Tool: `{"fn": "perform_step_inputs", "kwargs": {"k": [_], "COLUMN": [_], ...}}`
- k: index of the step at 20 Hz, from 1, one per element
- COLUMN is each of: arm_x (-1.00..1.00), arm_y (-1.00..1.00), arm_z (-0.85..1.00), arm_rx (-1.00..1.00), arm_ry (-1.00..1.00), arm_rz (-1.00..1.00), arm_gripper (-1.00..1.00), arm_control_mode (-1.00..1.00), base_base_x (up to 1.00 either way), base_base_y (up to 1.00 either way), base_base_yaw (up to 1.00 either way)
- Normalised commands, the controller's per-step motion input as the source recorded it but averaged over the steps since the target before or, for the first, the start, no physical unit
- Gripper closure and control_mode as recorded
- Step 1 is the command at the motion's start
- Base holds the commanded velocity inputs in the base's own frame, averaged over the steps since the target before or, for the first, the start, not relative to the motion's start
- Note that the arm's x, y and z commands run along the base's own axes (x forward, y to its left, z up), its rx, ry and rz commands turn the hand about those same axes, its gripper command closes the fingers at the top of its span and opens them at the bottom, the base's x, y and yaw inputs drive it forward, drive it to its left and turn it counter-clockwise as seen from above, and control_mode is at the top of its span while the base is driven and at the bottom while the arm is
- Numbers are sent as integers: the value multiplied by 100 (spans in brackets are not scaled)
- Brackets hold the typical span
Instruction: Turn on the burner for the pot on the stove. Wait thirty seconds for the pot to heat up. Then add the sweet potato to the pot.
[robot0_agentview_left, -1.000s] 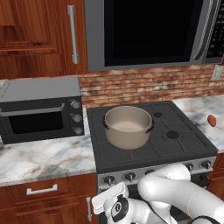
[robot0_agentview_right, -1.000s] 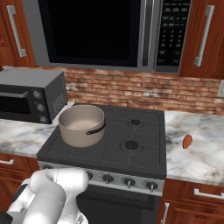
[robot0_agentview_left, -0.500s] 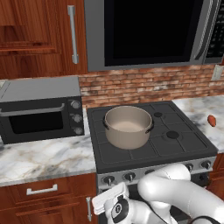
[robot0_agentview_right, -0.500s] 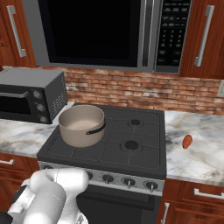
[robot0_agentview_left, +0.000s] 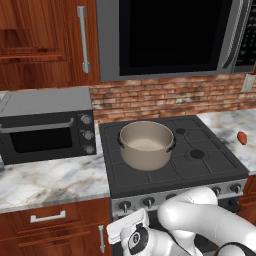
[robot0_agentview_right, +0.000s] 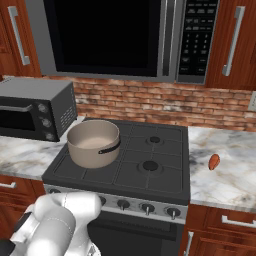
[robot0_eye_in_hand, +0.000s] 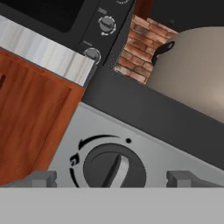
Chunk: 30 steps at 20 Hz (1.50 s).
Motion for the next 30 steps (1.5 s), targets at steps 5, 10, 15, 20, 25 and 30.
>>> {"fn": "perform_step_inputs", "kwargs": {"k": [5, 10, 15, 20, 25, 30], "arm_x": [44, 54, 59, 55, 52, 54], "arm_y": [-64, -64, -59, -72, -85, -62], "arm_z": [11, 2, 1, 6, -2, -18], "arm_rx": [19, 25, 23, 22, 26, 23], "arm_ry": [0, 0, 1, 0, 3, 14], "arm_rz": [3, 6, 9, 7, 6, 4], "arm_gripper": [-100, -100, -100, 100, 100, 100], "arm_control_mode": [-100, -100, -100, -100, -100, -100], "base_base_x": [0, 0, 0, 0, 0, 0], "base_base_y": [0, 0, 0, 0, 0, 0], "base_base_yaw": [0, 0, 0, 0, 0, 0]}}
